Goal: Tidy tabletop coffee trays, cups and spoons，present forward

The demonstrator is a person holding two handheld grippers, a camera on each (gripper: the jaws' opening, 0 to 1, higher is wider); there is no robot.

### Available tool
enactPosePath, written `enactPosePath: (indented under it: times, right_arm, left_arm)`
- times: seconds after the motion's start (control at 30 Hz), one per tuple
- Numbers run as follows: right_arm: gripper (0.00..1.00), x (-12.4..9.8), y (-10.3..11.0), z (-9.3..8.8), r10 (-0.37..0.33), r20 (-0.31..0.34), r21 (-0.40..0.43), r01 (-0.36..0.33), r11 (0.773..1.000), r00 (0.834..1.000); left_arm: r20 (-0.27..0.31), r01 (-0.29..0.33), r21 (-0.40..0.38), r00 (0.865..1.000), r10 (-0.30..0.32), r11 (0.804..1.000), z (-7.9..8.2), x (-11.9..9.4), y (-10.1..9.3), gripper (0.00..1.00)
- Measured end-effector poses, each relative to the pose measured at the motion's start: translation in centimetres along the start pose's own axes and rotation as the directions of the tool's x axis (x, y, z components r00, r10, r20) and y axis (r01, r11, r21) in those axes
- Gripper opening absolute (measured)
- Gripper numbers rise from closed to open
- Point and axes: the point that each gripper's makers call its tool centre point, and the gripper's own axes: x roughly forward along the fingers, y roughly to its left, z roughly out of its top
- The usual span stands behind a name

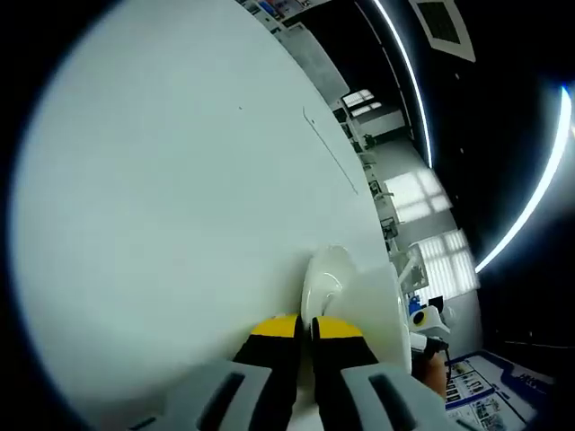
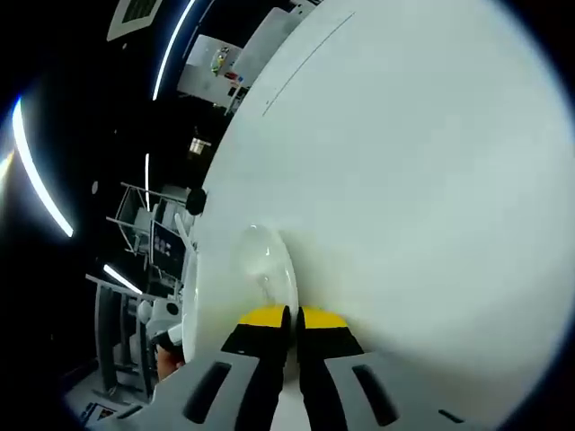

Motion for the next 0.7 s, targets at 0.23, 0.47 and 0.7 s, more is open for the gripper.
enactPosePath:
  times: [0.23, 0.47, 0.7]
  right_arm:
    - [0.05, 0.4, 0.4, 0.1, -0.013, -0.016, 0.001, 0.013, 1.0, 1.0]
    - [0.05, 1.3, 0.8, 0.9, -0.007, -0.022, 0.038, 0.008, 0.999, 1.0]
    - [0.05, 2.7, 1.6, 4.4, 0.016, -0.01, 0.066, -0.015, 0.998, 1.0]
  left_arm:
    - [-0.007, -0.015, -0.022, 1.0, 0.014, 1.0, 0.7, 0.1, 0.2, 0.06]
    - [0.0, -0.03, -0.027, 1.0, 0.03, 0.999, 2.1, 0.6, 0.3, 0.06]
    - [0.029, -0.033, -0.005, 0.999, 0.033, 0.999, 5.4, 1.4, -0.6, 0.06]
